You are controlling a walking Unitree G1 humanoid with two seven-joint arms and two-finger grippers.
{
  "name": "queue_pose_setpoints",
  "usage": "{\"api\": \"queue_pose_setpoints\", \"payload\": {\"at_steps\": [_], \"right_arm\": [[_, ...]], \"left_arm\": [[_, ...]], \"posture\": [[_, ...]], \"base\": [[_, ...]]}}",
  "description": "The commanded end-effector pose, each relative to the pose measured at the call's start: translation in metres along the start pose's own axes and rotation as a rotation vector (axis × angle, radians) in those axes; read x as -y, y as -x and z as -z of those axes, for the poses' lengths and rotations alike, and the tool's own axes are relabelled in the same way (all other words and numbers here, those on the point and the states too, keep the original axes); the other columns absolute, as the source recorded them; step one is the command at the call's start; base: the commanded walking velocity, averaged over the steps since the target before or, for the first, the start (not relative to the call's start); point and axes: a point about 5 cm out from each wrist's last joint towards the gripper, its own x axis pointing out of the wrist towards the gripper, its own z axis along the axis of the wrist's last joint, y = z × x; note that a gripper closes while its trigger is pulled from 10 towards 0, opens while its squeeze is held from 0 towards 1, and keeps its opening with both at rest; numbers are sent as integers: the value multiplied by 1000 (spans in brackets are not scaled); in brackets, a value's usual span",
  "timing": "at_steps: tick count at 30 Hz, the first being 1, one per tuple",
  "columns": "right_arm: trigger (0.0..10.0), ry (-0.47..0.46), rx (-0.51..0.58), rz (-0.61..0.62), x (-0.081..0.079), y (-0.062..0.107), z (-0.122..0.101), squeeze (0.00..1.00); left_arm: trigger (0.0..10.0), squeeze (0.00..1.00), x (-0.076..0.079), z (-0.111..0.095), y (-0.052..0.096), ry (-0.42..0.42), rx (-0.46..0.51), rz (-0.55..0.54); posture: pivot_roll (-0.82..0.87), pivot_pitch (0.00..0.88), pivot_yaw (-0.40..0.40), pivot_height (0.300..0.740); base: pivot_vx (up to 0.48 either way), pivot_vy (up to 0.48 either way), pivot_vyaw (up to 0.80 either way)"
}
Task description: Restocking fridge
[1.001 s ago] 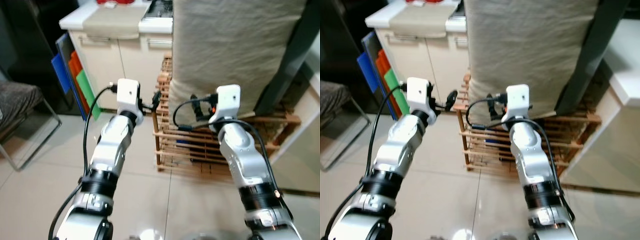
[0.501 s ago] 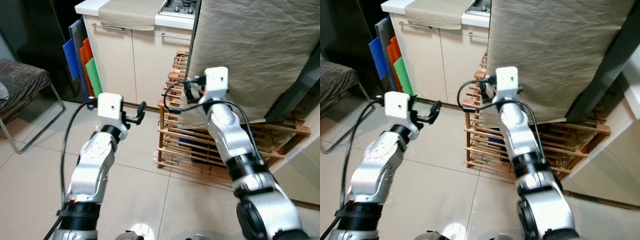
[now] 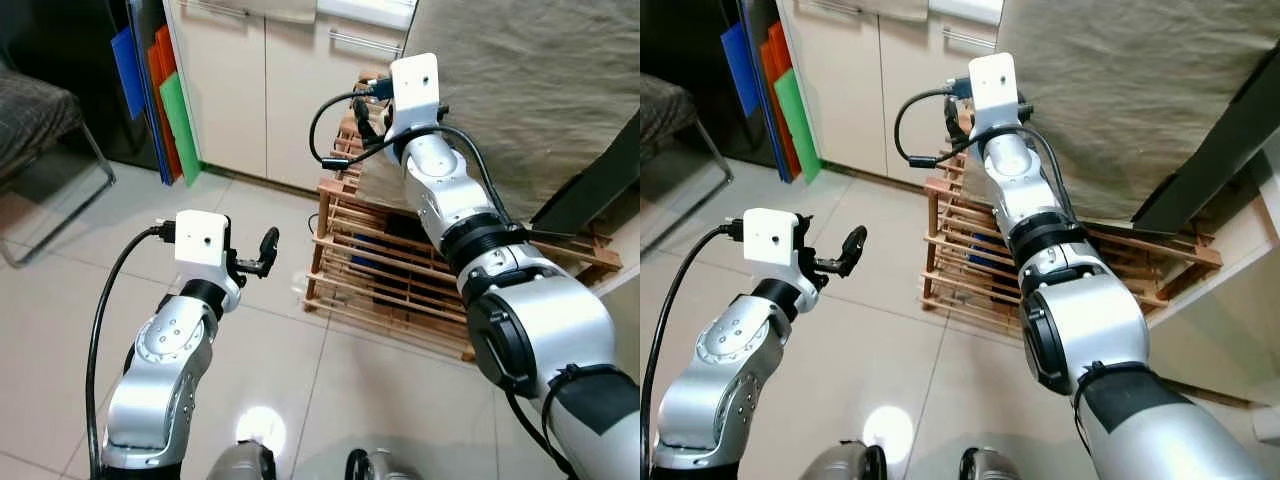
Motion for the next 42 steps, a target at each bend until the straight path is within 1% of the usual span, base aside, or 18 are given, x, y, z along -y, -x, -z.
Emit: {"api": "queue_pose_setpoints", "payload": {"at_steps": [1, 5, 6, 7, 9, 12, 14, 15, 16, 17, 19, 22, 23, 27, 29, 31, 34, 42], "right_arm": [[10000, -37, 60, -14, -2, -2, -12, 0], [10000, -85, 107, -32, -4, 7, 0, 0], [10000, -86, 114, -41, -5, 11, 7, 0], [10000, -85, 114, -46, -6, 14, 12, 0], [10000, -79, 130, -17, 4, 26, 24, 0], [10000, -77, 132, 51, 24, 47, 40, 0], [10000, -79, 115, 89, 33, 62, 52, 0], [10000, -77, 107, 102, 36, 68, 57, 0], [10000, -77, 107, 102, 36, 68, 57, 0], [10000, -93, 76, 136, 40, 78, 68, 0], [10000, -84, 72, 151, 42, 82, 70, 0], [10000, -78, 79, 157, 44, 80, 66, 0], [10000, -67, 97, 169, 49, 75, 57, 0], [10000, -53, 118, 183, 58, 71, 44, 0], [10000, -44, 121, 172, 58, 69, 41, 0], [10000, -41, 123, 164, 57, 67, 38, 0], [10000, -43, 126, 140, 54, 63, 33, 0], [10000, -54, 106, 163, 58, 62, 34, 0]], "left_arm": [[10000, 0, 8, -5, -4, 0, 22, 24], [10000, 0, 17, -8, -18, -31, 47, 58], [10000, 0, 19, -9, -22, -18, 56, 72], [10000, 0, 20, -10, -26, -7, 60, 80], [10000, 0, 23, -13, -34, 24, 74, 109], [10000, 0, 28, -19, -44, 37, 110, 163], [10000, 0, 32, -19, -50, 36, 116, 183], [10000, 0, 33, -20, -53, 39, 119, 189], [10000, 0, 33, -20, -53, 39, 119, 189], [10000, 0, 38, -24, -62, 37, 134, 210], [10000, 0, 42, -30, -69, 32, 156, 231], [10000, 0, 43, -33, -74, 26, 170, 243], [10000, 0, 45, -36, -77, 20, 180, 254], [10000, 0, 47, -37, -79, -5, 203, 275], [10000, 0, 43, -34, -80, 21, 197, 252], [10000, 0, 42, -35, -82, 28, 204, 245], [10000, 0, 34, -43, -83, 7, 250, 174], [10000, 0, 27, -47, -82, -6, 270, 159]], "posture": [[110, 114, -108, 740], [68, 50, -95, 740], [47, 19, -79, 740], [40, 10, -73, 740], [-1, 0, -36, 740], [-39, 0, 3, 740], [-60, 0, 24, 740], [-66, 0, 30, 740], [-66, 0, 30, 740], [-96, 0, 55, 740], [-111, 0, 65, 740], [-120, 0, 75, 740], [-119, 0, 77, 740], [-112, 0, 68, 740], [-110, 0, 63, 740], [-105, 0, 55, 740], [-93, 0, 52, 740], [-62, 0, 52, 740]], "base": [[0, 0, 0], [0, 0, 0], [0, 0, 0], [0, 0, 0], [0, 0, 0], [0, 0, 0], [397, 0, 0], [439, 0, 0], [439, 0, 0], [442, 0, 0], [442, 0, 0], [442, 0, 0], [442, 0, 0], [445, 0, 0], [446, 0, 0], [446, 0, 0], [297, 0, 0], [0, 0, 0]]}}
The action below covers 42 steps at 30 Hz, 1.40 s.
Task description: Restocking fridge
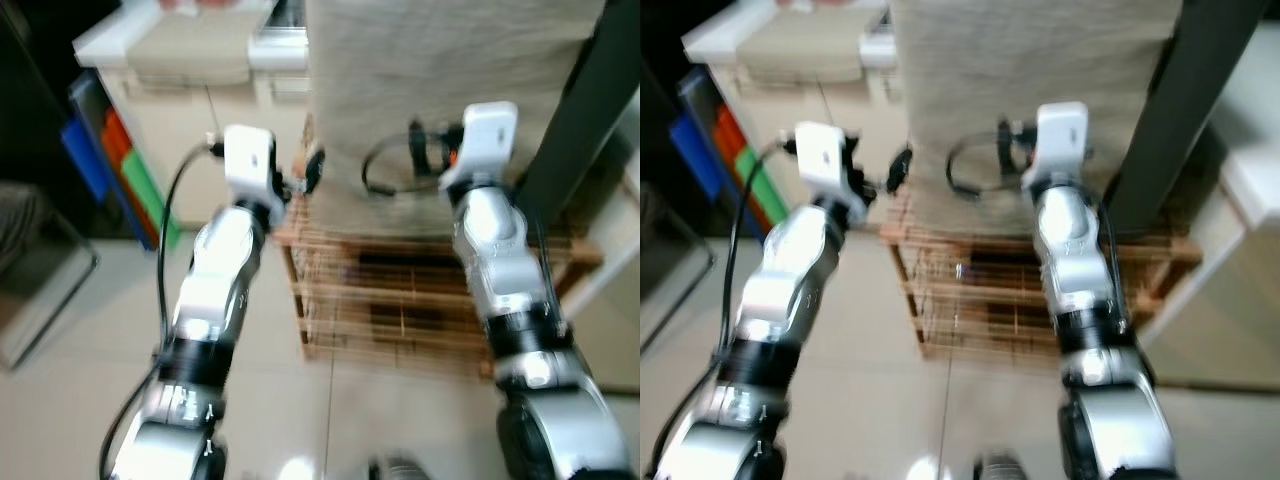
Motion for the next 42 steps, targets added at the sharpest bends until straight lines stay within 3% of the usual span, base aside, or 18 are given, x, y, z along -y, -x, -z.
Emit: {"api": "queue_pose_setpoints", "payload": {"at_steps": [1, 5, 19, 29, 32, 42], "right_arm": [[10000, -27, 9, -34, -13, -2, -6, 0], [10000, -28, 10, -56, -19, -4, -10, 0], [10000, -13, -47, -134, -39, -16, -7, 0], [10000, -3, -72, -184, -58, -29, -10, 0], [10000, -12, -58, -208, -62, -31, -14, 0], [10000, -27, -47, -189, -66, -46, -26, 0]], "left_arm": [[10000, 0, -11, -4, 4, -44, 17, -28], [10000, 0, -9, -6, 6, -77, 33, -14], [10000, 0, -11, -6, 19, -53, 62, -73], [10000, 0, -13, 3, 50, -47, -1, -126], [10000, 0, -18, 3, 55, 40, -21, -185], [10000, 0, -20, 0, 74, 11, -56, -214]], "posture": [[-57, 0, 49, 740], [-33, 0, 35, 740], [13, 0, -40, 740], [71, 0, -74, 740], [94, 0, -87, 740], [160, 48, -102, 740]], "base": [[0, 0, 0], [0, 0, 0], [0, 0, 0], [0, 0, 0], [0, 0, 0], [0, 0, 0]]}}
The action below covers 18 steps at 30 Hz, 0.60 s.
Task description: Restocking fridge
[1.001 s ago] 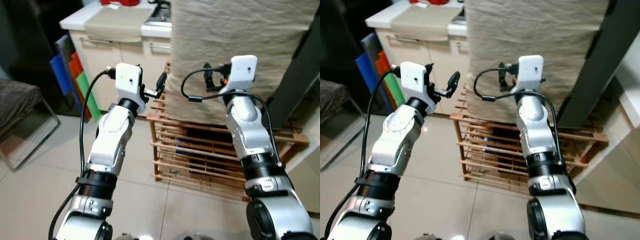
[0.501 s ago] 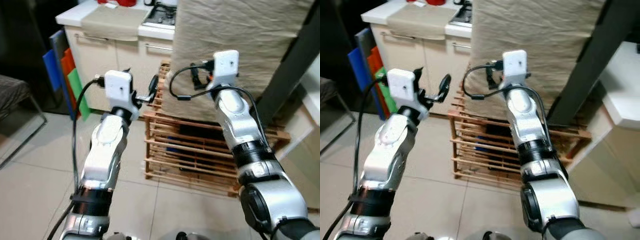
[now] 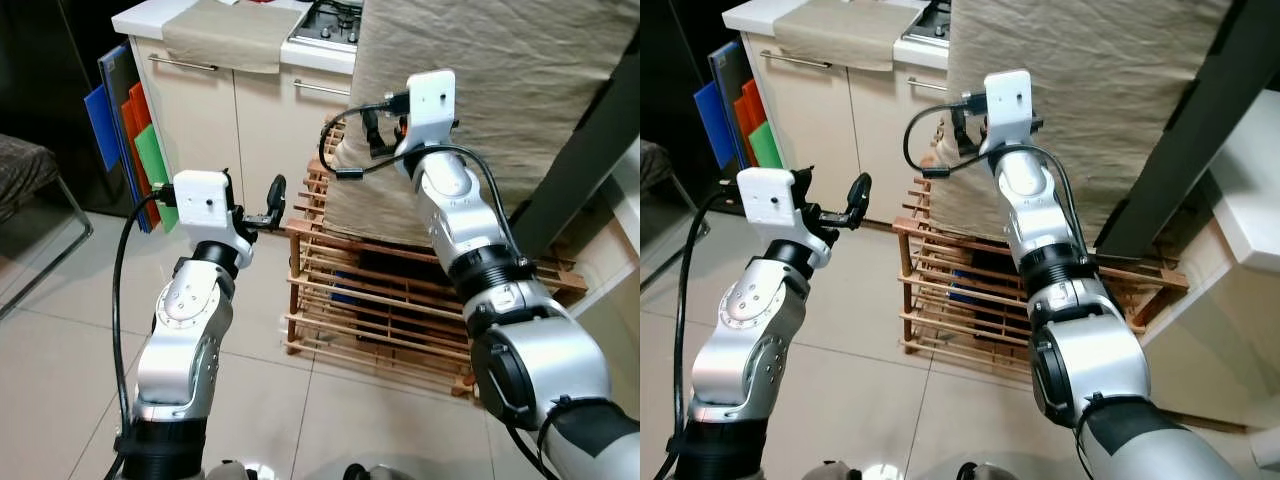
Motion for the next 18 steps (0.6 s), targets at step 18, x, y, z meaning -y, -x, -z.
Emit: {"api": "queue_pose_setpoints", "payload": {"at_steps": [18], "right_arm": [[10000, -28, 98, 13, -2, -6, -17, 0]], "left_arm": [[10000, 0, 4, -14, 3, -45, -9, 58]], "posture": [[156, 16, -78, 740]], "base": [[0, 0, 0]]}}
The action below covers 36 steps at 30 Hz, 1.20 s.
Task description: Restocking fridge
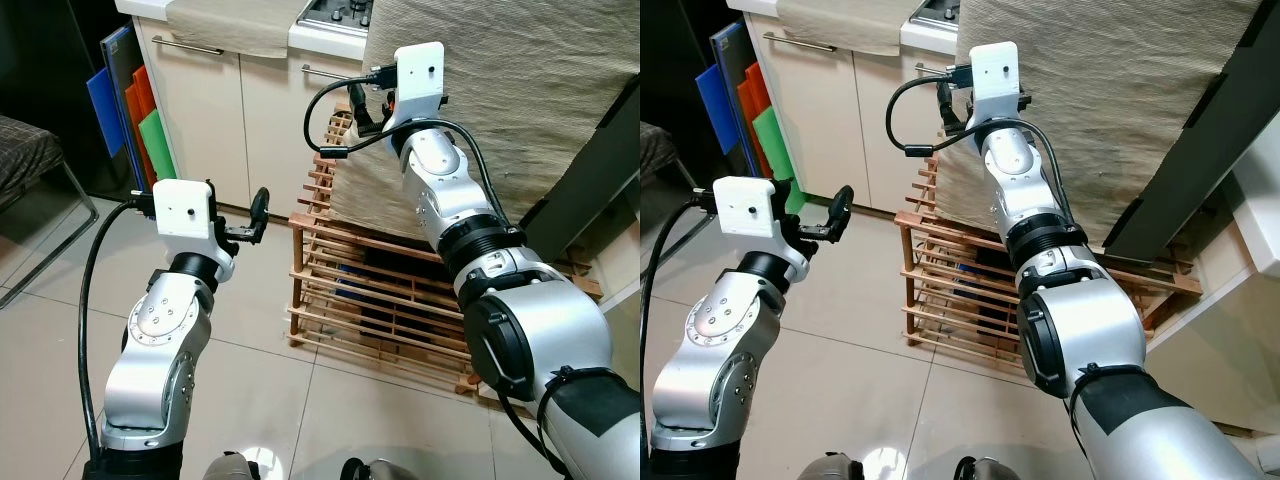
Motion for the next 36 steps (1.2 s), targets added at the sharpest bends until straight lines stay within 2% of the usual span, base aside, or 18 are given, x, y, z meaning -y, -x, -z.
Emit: {"api": "queue_pose_setpoints", "payload": {"at_steps": [1, 4, 7, 8, 12, 13, 14, 16, 19, 21, 25, 31, 36], "right_arm": [[10000, -15, 61, 16, 6, 3, -3, 0], [10000, -24, 80, 10, 6, 12, 5, 0], [10000, -64, 93, 47, 14, 39, 24, 0], [10000, -64, 93, 47, 14, 39, 24, 0], [10000, -89, 68, 119, 27, 71, 42, 0], [10000, -89, 68, 119, 27, 71, 42, 0], [10000, -81, 62, 139, 32, 81, 47, 0], [10000, -81, 62, 139, 32, 81, 47, 0], [10000, -44, 31, 252, 58, 112, 60, 0], [10000, -40, 23, 267, 61, 116, 60, 0], [10000, 1, -56, 326, 72, 143, 75, 0], [10000, -12, -83, 353, 72, 145, 82, 0], [10000, -26, -164, 403, 80, 159, 94, 0]], "left_arm": [[10000, 0, 12, -2, -6, 9, 16, 63], [10000, 0, 23, -1, -11, 20, 17, 114], [10000, 0, 36, 3, -26, 26, 15, 200], [10000, 0, 36, 3, -26, 26, 15, 200], [10000, 0, 41, 2, -44, 11, 20, 258], [10000, 0, 41, 2, -44, 11, 20, 258], [10000, 0, 40, 3, -47, 7, 11, 258], [10000, 0, 40, 3, -47, 7, 11, 258], [10000, 0, 30, 14, -55, 51, -47, 216], [10000, 0, 28, 16, -56, 60, -54, 209], [10000, 0, 18, 34, -58, 191, -121, 131], [10000, 0, 20, 34, -62, 205, -109, 140], [10000, 0, 14, 38, -59, 206, -100, 134]], "posture": [[156, 16, -78, 740], [113, 0, -67, 740], [34, 0, -8, 740], [34, 0, -8, 740], [-19, 0, 39, 740], [-19, 0, 39, 740], [-43, 0, 62, 740], [-43, 0, 62, 740], [-81, 0, 93, 740], [-81, 0, 93, 740], [-108, 0, 106, 740], [-132, 0, 99, 740], [-137, 0, 90, 740]], "base": [[0, 0, 0], [0, 0, 0], [0, 0, 0], [0, 0, 0], [0, 0, 0], [0, 0, 0], [0, 0, 0], [0, 0, 0], [0, 0, 0], [0, 0, 0], [0, 0, -188], [0, 0, -730], [0, 0, -719]]}}
